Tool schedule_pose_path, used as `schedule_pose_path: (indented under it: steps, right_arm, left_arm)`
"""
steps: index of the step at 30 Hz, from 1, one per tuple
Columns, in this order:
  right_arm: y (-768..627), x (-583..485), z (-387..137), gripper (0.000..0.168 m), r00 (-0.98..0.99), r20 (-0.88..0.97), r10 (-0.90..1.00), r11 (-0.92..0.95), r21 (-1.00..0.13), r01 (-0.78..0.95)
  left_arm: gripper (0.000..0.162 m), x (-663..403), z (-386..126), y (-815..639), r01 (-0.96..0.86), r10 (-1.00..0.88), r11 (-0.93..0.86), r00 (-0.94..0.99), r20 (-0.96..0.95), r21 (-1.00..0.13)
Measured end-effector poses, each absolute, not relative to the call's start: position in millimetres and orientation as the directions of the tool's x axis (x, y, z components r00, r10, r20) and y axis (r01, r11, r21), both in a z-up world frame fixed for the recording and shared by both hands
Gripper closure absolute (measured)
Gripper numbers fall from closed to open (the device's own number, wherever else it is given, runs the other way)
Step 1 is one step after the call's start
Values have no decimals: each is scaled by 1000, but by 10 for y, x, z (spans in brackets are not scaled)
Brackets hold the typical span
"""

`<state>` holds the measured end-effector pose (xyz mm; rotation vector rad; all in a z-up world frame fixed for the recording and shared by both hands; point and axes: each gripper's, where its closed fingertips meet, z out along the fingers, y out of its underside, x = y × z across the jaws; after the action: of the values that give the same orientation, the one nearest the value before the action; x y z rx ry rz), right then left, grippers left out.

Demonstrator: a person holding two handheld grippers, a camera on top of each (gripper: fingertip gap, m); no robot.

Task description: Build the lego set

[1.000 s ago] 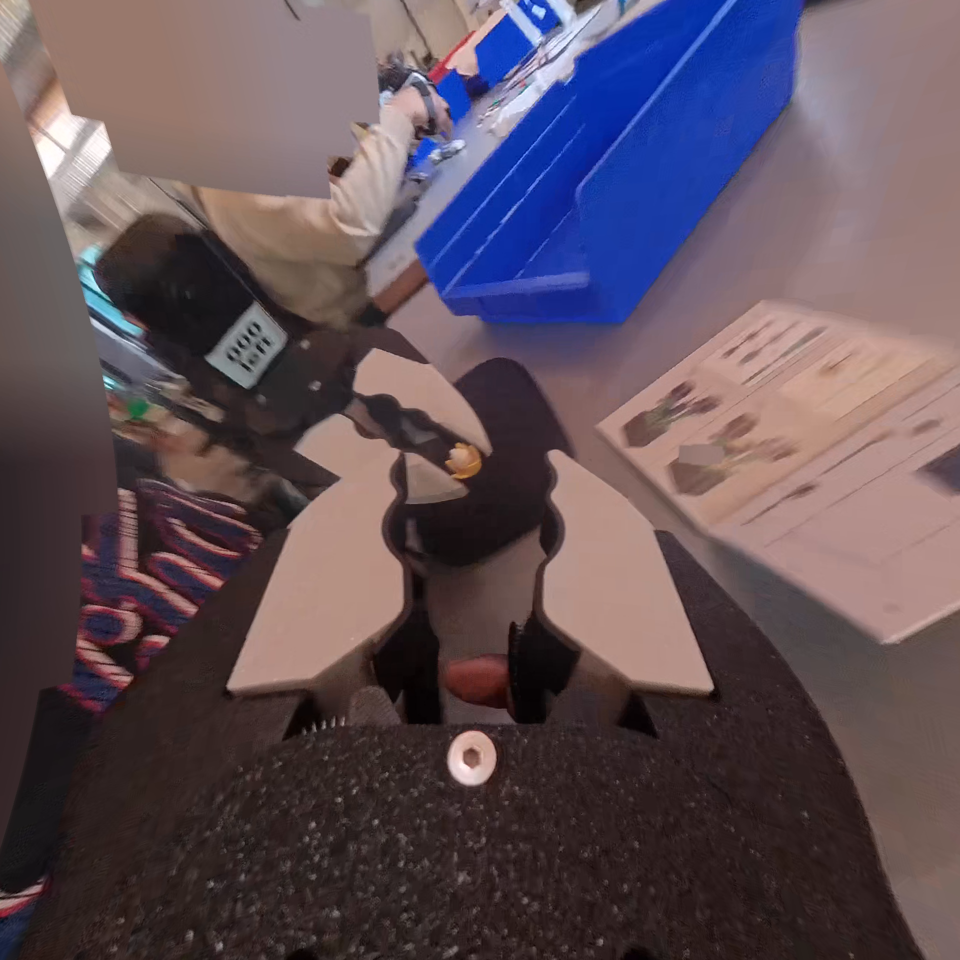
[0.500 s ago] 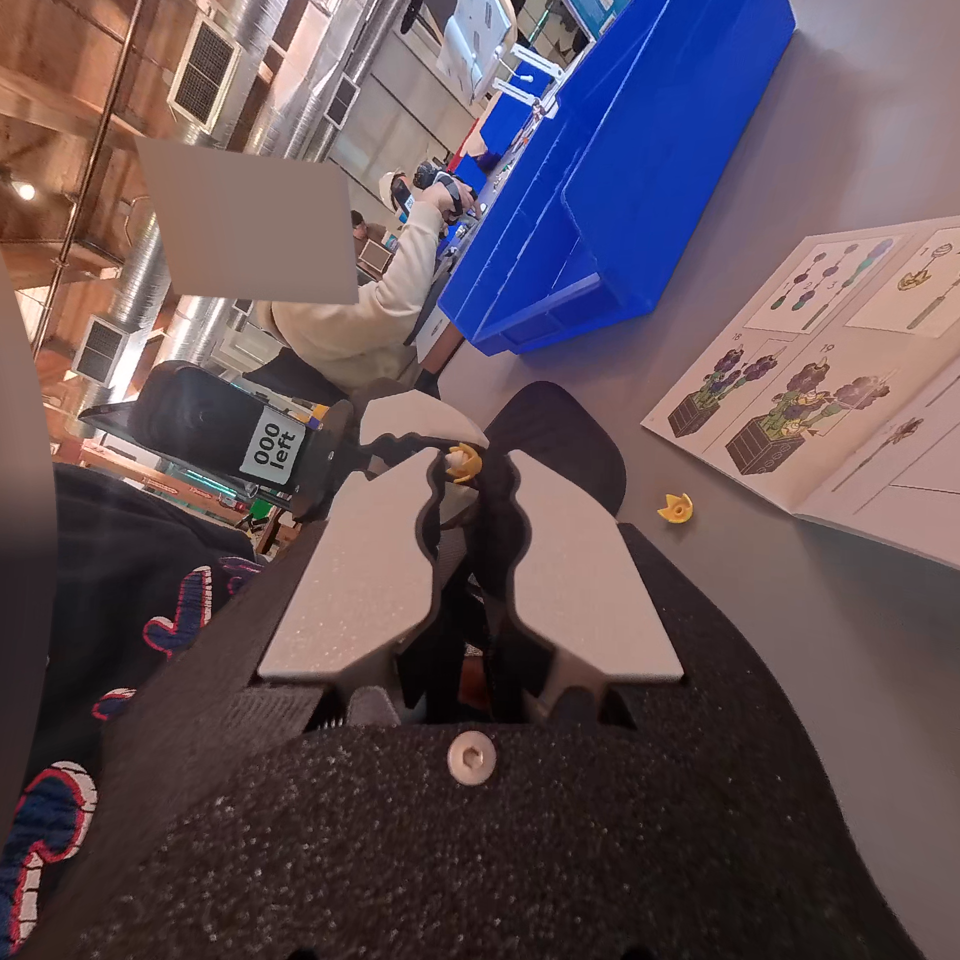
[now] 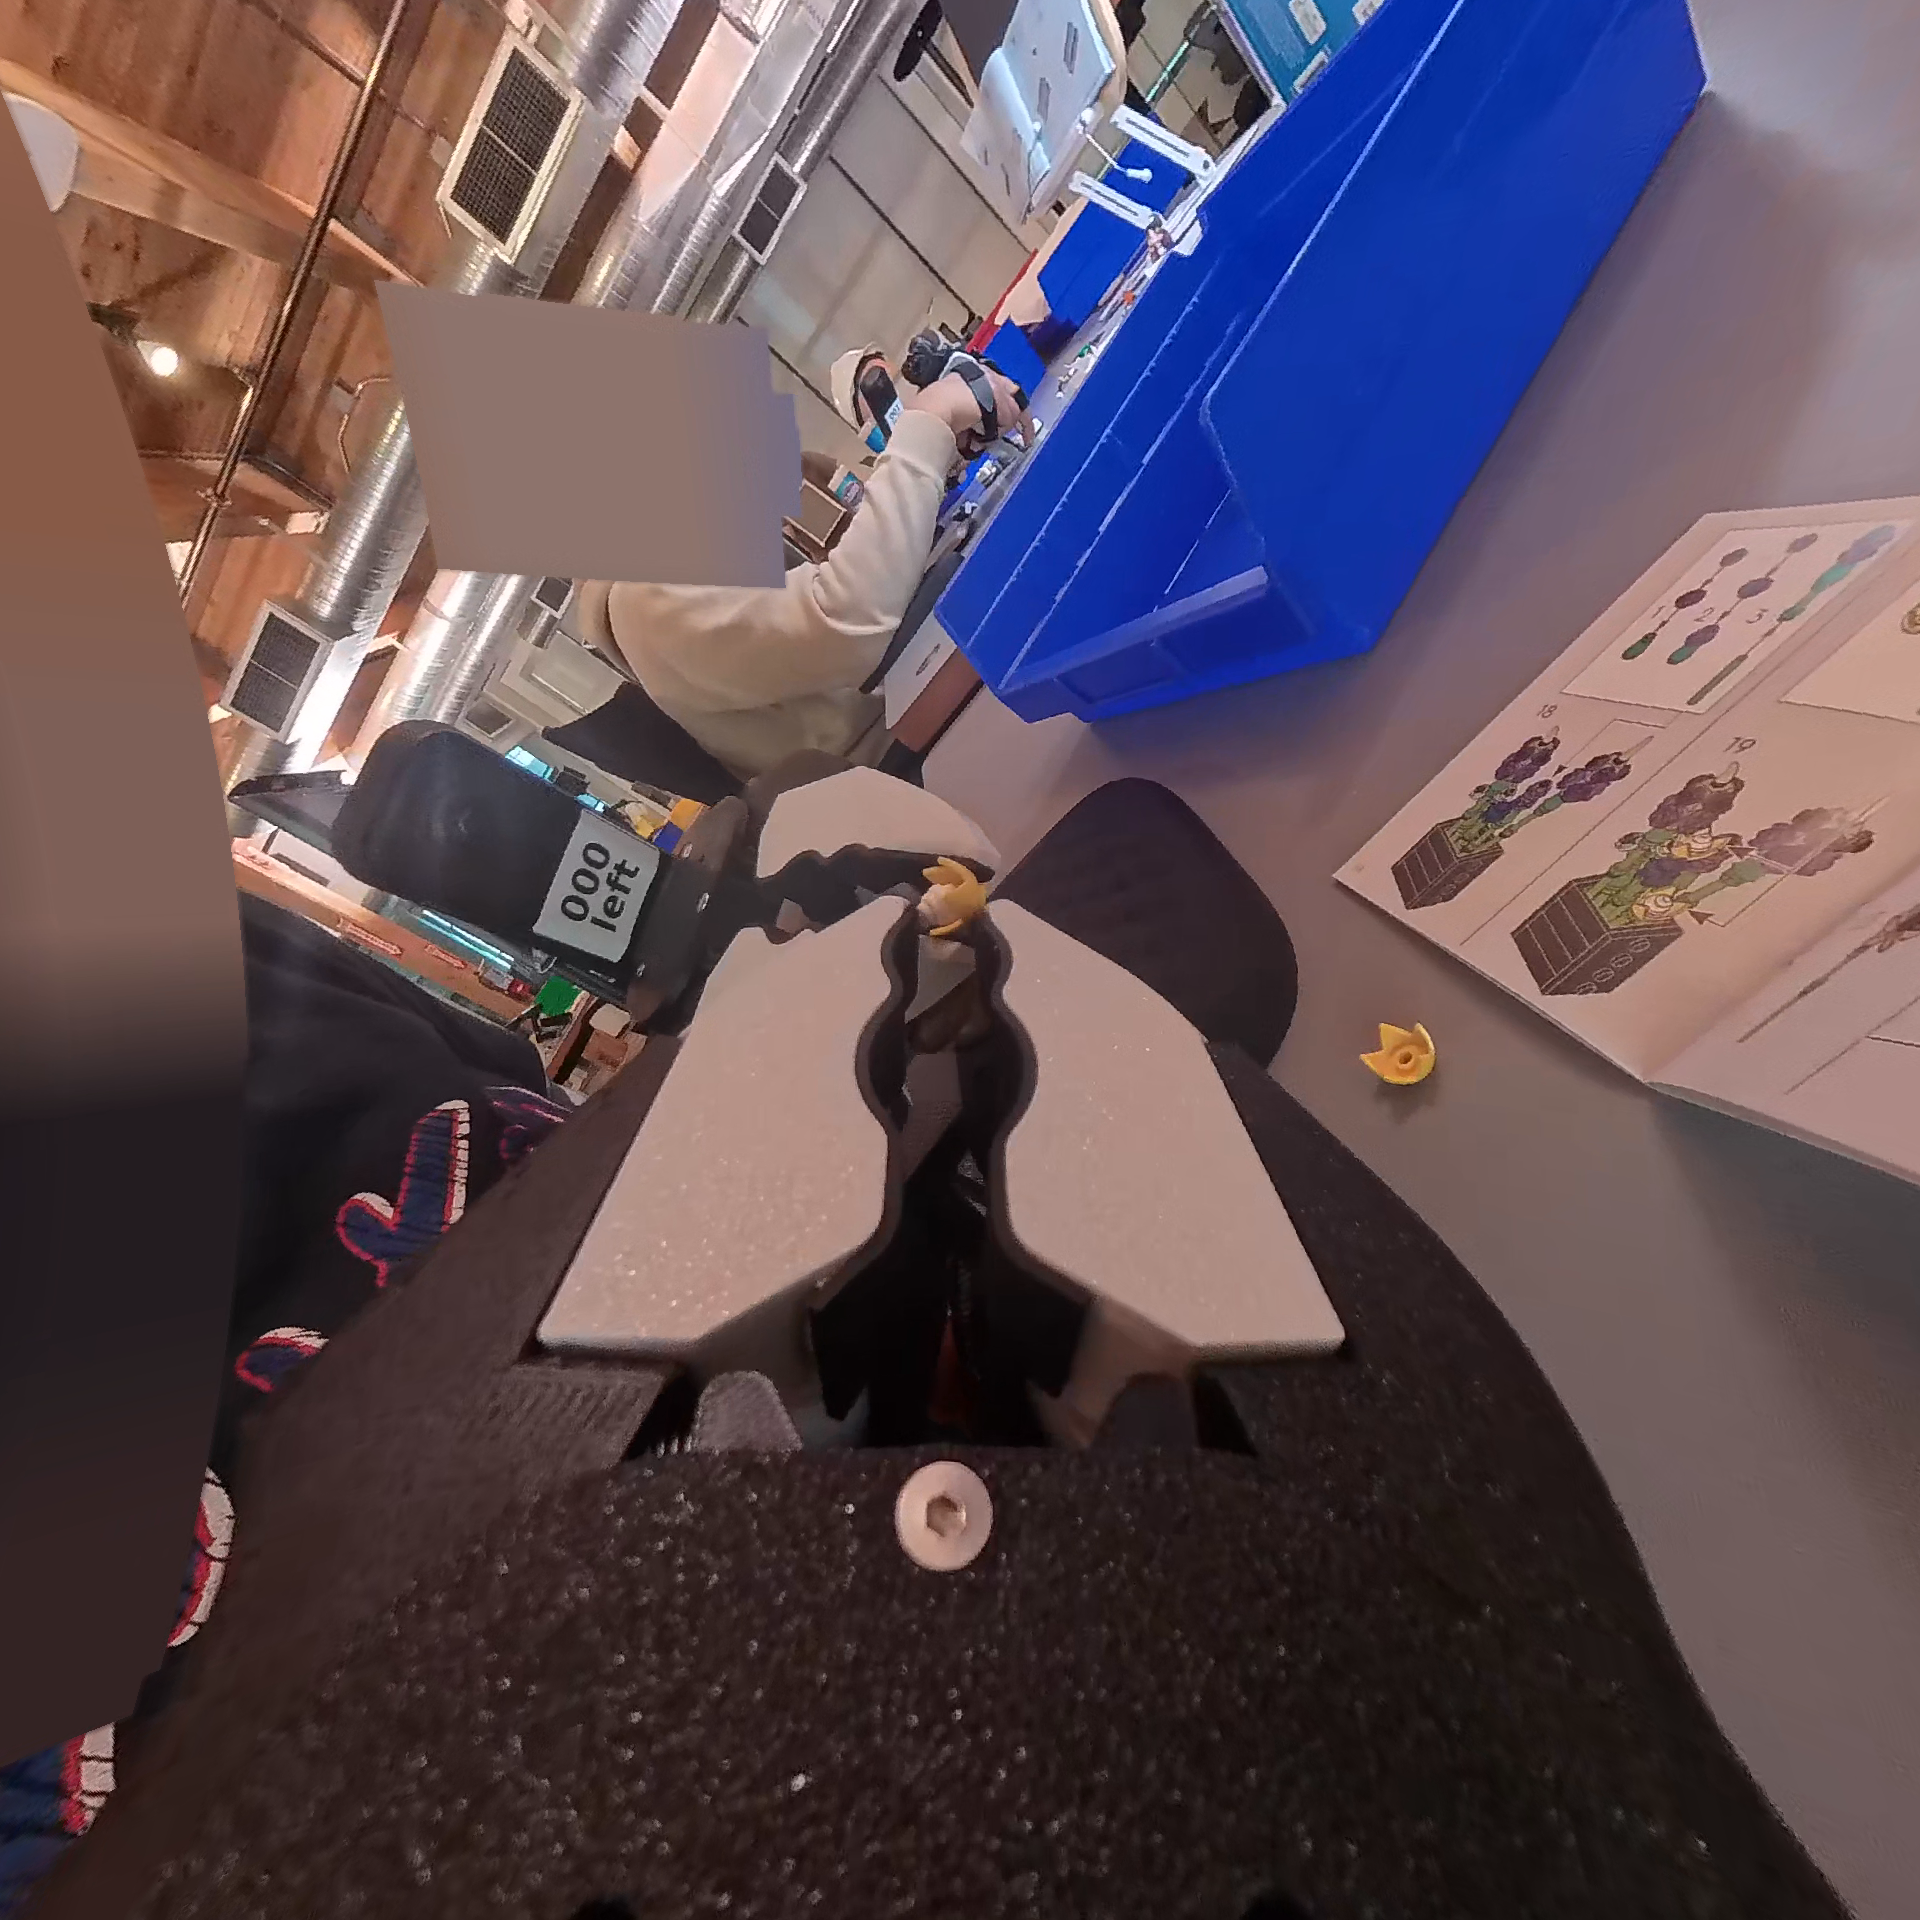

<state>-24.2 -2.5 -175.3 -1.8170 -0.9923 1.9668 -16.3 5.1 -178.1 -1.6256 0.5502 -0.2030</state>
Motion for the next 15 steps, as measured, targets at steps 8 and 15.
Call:
schedule_pose_path:
  steps: [8,15]
  right_arm:
    - [-49,-252,-1732,158,-190,-778,598,-747,-628,219]
    - [-74,-255,-1689,159,-220,-765,605,-743,-642,187]
  left_arm:
    - [149,-161,-1762,29,-315,-424,14,858,-291,-949]
    - [150,-176,-1708,9,-415,-346,79,841,-416,-906]
